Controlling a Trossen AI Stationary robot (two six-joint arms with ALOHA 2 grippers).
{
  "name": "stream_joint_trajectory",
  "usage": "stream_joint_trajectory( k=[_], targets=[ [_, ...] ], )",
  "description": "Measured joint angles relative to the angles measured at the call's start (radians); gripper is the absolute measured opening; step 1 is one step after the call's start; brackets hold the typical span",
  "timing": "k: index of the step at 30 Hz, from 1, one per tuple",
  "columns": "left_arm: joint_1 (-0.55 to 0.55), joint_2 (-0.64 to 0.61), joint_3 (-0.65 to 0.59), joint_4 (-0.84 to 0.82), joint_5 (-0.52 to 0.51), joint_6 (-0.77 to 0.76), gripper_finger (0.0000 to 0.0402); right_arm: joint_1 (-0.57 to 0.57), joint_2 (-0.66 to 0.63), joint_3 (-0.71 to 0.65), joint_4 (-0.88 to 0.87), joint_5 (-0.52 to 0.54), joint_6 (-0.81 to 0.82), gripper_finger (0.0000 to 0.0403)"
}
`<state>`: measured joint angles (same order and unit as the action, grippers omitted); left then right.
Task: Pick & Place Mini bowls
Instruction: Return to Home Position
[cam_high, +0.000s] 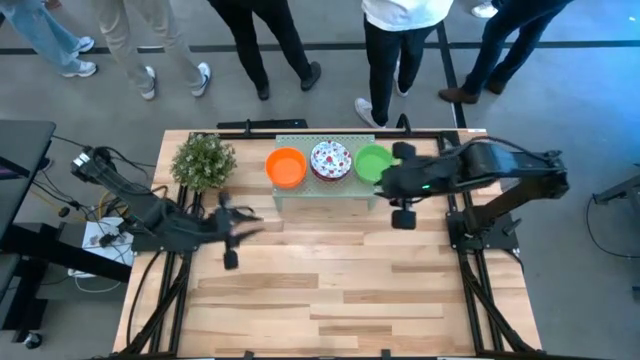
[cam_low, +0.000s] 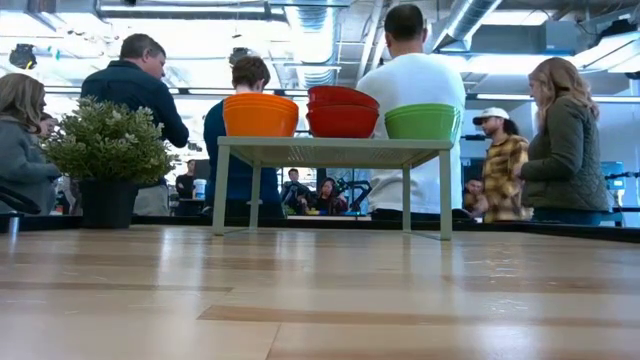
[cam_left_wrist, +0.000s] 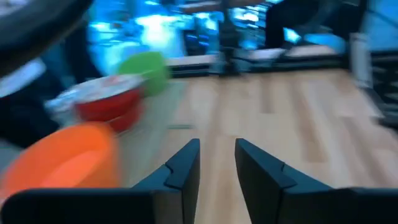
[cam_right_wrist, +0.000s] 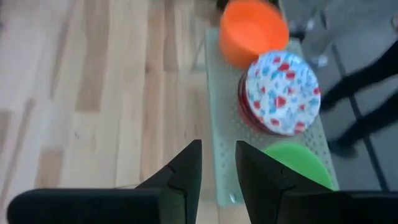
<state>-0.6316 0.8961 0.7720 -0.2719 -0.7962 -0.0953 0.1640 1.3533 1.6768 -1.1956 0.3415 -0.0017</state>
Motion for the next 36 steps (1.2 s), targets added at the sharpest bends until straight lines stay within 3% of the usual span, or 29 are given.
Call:
stream_joint_trajectory(
  k=[3, 8, 14, 19, 22, 30, 36],
  targets=[
    [-0.024, -0.115, -0.098, 0.001, -0.109, -0.048, 0.0096, 0.000, -0.133, -0.171, 0.155, -0.001, 0.003, 0.0093],
    [-0.041, -0.241, -0.234, 0.045, -0.112, -0.152, 0.0089, 0.007, -0.350, -0.497, 0.424, -0.034, -0.004, 0.0093],
    [-0.040, -0.275, -0.295, 0.182, -0.179, -0.099, 0.0085, 0.003, -0.550, -0.852, 0.830, -0.043, -0.061, 0.0093],
    [-0.040, -0.276, -0.295, 0.217, -0.230, -0.061, 0.0085, 0.004, -0.649, -1.070, 1.079, -0.138, -0.157, 0.0093],
    [-0.040, -0.287, -0.295, 0.216, -0.228, -0.060, 0.0085, 0.004, -0.690, -1.149, 1.165, -0.161, -0.183, 0.0093],
    [-0.040, -0.434, -0.300, 0.218, -0.228, 0.014, 0.0085, 0.003, -0.831, -1.246, 1.145, -0.160, -0.152, 0.0093],
    [-0.040, -0.519, -0.425, 0.261, -0.156, 0.007, 0.0085, 0.003, -0.954, -1.358, 1.228, -0.161, -0.147, 0.0093]
  ],
)
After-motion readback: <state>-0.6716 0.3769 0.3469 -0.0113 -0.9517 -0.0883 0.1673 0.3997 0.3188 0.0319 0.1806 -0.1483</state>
